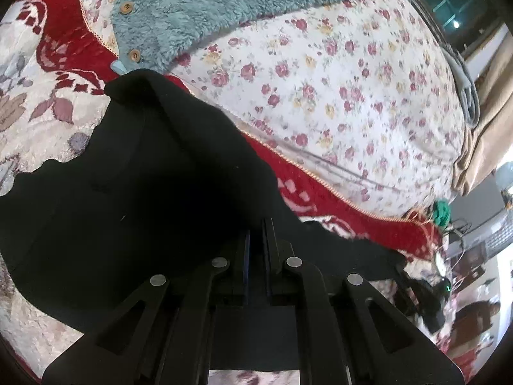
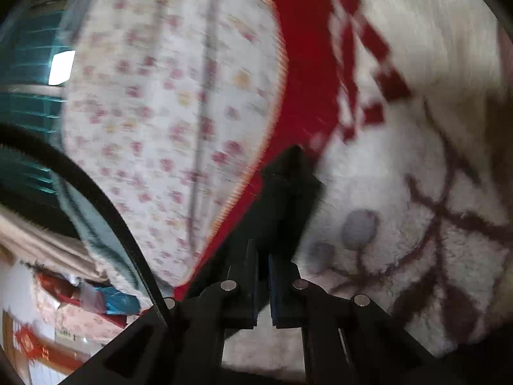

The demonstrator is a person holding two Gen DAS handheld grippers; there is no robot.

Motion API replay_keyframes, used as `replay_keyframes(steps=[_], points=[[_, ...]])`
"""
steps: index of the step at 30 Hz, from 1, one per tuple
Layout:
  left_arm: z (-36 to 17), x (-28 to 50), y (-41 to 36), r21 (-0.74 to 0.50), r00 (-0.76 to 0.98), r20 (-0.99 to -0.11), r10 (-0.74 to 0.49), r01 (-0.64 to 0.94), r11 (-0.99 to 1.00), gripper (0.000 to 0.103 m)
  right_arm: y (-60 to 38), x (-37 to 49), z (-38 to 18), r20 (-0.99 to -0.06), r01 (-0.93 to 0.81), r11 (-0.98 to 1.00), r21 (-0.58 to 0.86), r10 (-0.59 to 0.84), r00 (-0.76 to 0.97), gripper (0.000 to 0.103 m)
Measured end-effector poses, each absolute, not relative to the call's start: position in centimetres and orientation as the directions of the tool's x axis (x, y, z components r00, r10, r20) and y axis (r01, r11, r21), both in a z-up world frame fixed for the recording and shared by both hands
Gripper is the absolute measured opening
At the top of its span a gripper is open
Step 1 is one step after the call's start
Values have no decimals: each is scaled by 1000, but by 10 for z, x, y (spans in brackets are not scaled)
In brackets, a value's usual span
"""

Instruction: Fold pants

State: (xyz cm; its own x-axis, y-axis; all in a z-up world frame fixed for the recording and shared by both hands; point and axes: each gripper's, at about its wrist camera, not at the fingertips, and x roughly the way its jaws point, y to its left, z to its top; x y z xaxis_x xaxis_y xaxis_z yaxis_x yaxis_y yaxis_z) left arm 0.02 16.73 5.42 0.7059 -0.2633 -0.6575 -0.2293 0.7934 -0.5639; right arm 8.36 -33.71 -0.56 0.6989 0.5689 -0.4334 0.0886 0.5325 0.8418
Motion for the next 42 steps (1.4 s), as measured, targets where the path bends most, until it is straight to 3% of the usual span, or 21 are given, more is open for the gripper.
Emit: replay_keyframes(steps=[5, 10, 16, 21, 23, 24, 25, 26, 27, 28, 29, 35, 42], points=[[80, -5, 155, -558, 741, -615, -270, -167, 813, 5, -356, 47, 54, -376, -17, 579, 815, 552, 744, 5], [109, -35, 139, -528, 789, -552, -270, -81, 845, 5, -385, 9, 78, -324, -47, 558, 828, 546, 772, 5], [87, -69, 129, -489, 751, -588, -301, -33, 872, 5, -412, -61, 63, -322, -4, 545, 838, 501, 803, 3], [56, -65, 150, -588, 696, -620, -363, -106, 802, 6, -410, -76, 25, -452, 112, 591, 799, 469, 759, 4], [56, -61, 156, -573, 702, -634, -325, -145, 807, 6, -406, -76, 24, -412, 88, 550, 831, 501, 761, 7], [57, -57, 159, -554, 705, -645, -294, -167, 815, 11, -401, -74, 27, -393, 75, 536, 841, 510, 765, 9], [57, -54, 162, -556, 706, -646, -290, -175, 813, 16, -398, -72, 28, -391, 72, 535, 842, 512, 765, 18], [56, -49, 166, -573, 711, -638, -297, -181, 799, 30, -391, -69, 30, -396, 67, 540, 839, 521, 757, 35], [55, -45, 171, -599, 719, -624, -308, -187, 778, 45, -385, -66, 30, -402, 66, 542, 838, 531, 746, 44], [53, -40, 175, -621, 725, -613, -313, -197, 758, 51, -381, -64, 29, -405, 67, 538, 840, 540, 738, 51], [51, -36, 179, -640, 731, -604, -318, -207, 739, 58, -376, -61, 25, -409, 74, 528, 846, 555, 724, 51], [47, 0, 183, -668, 711, -611, -348, -227, 708, 61, -368, -56, 5, -435, 135, 490, 861, 574, 694, 51], [28, 40, 171, -624, 654, -685, -321, -299, 722, 62, -371, -48, -1, -426, 151, 461, 874, 579, 695, 51]])
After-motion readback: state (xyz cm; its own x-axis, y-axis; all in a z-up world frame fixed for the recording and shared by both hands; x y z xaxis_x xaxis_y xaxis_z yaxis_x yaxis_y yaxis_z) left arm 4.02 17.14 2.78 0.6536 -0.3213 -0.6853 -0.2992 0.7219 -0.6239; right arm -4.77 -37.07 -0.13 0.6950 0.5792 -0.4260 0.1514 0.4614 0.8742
